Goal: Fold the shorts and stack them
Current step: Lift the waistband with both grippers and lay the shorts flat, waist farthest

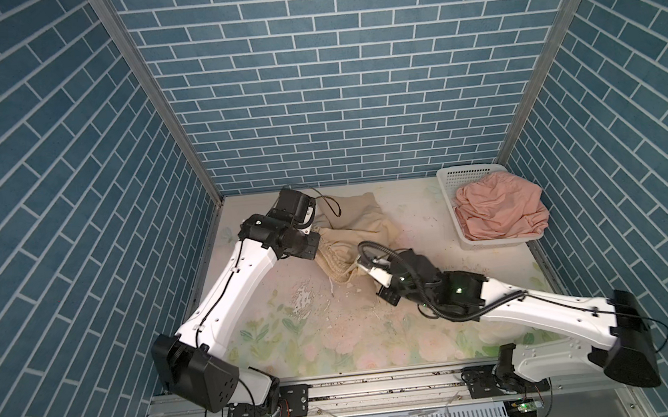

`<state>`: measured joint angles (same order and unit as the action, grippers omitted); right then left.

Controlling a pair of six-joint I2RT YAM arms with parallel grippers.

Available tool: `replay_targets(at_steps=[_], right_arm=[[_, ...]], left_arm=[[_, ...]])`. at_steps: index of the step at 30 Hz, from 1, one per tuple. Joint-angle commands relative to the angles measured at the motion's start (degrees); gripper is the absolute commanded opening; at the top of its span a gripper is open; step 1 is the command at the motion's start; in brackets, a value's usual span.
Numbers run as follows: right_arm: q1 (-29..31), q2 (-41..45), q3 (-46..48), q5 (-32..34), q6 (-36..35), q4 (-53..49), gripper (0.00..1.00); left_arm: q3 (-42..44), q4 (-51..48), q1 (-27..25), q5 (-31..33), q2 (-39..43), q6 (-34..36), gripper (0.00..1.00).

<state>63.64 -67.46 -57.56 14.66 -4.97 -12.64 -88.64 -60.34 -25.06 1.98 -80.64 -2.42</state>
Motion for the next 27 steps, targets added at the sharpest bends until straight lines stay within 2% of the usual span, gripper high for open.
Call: replay_targets(at_steps=[1, 8, 12, 16, 19, 21, 24, 27], right_arm=[[-4.31, 5.49, -5.57, -4.07, 5.84, -7.32, 0.0], [-10.6, 6.43, -23.43, -7.88, 6.38, -19.96, 0.0], [-11.41, 4.66, -36.36, -10.19, 6.55, -26.98, 0.0], [-11.43, 1.57, -49.61, -14.83, 7.35, -34.03, 0.0], [-11.74, -0.76, -55.28, -9.66, 5.59, -36.42, 0.0], [-13.67, -2.76, -56.93, -6.8, 4.57, -36.61, 0.0], [-23.39, -7.17, -57.34, -16.61, 6.65, -36.0, 0.0], [-35.5, -12.34, -54.2, -31.03, 10.79, -31.84, 0.0]], left_arm=[[-6.89, -6.89, 0.3, 2.07, 3.43, 3.47, 0.0], [-25.08, -15.18, 0.36, 2.59, 5.43, 6.84, 0.0], [-40.06, -24.41, 0.36, 3.16, 3.45, 7.95, 0.01], [-54.36, -31.23, 0.41, 0.9, 1.68, 8.57, 0.01], [-54.16, -29.2, 0.38, 1.46, 2.0, 8.6, 0.0], [-54.73, -30.14, 0.36, 2.24, -1.12, 8.63, 0.0], [-56.04, -31.46, 3.21, 1.67, -8.13, 8.48, 0.0], [-55.12, -31.25, 10.68, -0.47, -15.05, 7.65, 0.0]])
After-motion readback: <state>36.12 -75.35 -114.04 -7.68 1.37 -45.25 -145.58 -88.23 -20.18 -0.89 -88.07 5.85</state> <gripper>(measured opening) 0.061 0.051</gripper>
